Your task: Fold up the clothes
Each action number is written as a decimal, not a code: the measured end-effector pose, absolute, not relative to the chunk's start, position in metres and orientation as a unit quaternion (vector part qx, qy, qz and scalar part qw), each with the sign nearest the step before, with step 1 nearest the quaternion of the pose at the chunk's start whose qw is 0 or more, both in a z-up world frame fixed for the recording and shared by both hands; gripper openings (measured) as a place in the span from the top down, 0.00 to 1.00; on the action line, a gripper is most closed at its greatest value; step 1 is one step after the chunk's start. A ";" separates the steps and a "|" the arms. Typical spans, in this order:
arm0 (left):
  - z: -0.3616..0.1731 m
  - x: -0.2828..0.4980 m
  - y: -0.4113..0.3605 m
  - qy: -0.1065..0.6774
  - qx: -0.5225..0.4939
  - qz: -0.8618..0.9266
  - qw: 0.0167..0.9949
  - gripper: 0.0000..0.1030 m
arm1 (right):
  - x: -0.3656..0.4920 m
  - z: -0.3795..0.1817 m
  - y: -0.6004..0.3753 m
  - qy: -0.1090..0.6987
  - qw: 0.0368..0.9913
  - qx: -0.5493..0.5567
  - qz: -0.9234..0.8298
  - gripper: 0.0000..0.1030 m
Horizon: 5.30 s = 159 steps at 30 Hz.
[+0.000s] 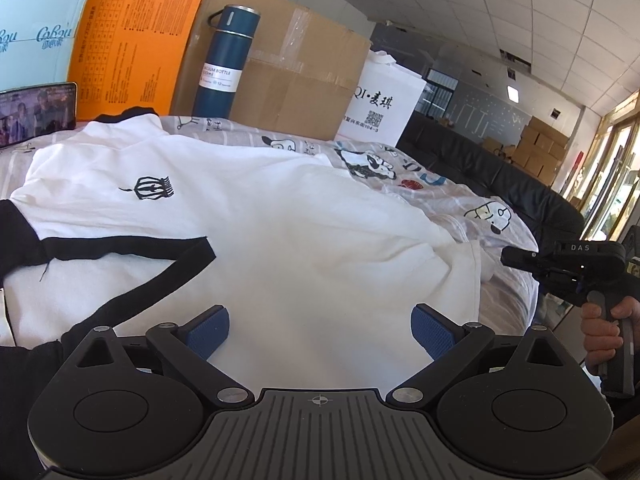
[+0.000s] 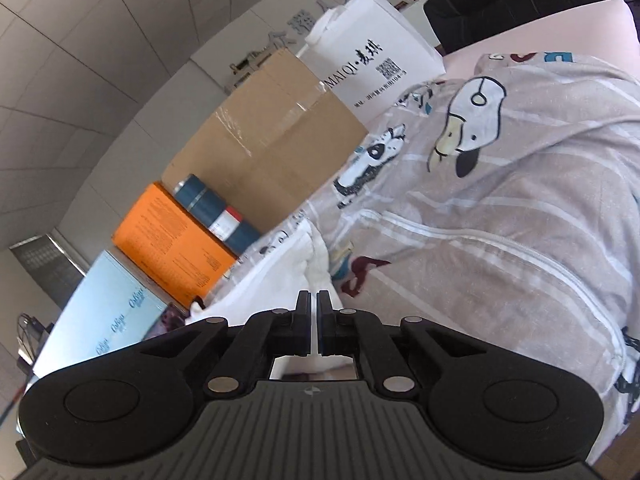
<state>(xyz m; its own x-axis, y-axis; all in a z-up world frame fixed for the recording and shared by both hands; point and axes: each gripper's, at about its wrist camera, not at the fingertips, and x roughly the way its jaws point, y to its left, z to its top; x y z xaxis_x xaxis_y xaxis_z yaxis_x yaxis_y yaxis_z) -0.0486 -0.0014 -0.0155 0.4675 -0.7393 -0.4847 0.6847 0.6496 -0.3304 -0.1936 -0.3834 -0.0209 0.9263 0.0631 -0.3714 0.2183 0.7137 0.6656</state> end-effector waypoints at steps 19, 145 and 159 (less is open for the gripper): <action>-0.014 -0.060 -0.021 0.292 0.018 -0.463 0.837 0.03 | 0.039 0.008 -0.419 0.302 0.891 0.330 0.081 0.24; -0.017 -0.088 -0.093 0.294 0.080 -0.602 0.738 0.84 | -0.120 -0.033 -0.391 0.314 0.781 0.536 -0.067 0.77; -0.017 -0.087 -0.094 0.298 0.073 -0.608 0.732 0.82 | -0.175 -0.031 -0.394 0.265 0.867 0.414 -0.078 0.96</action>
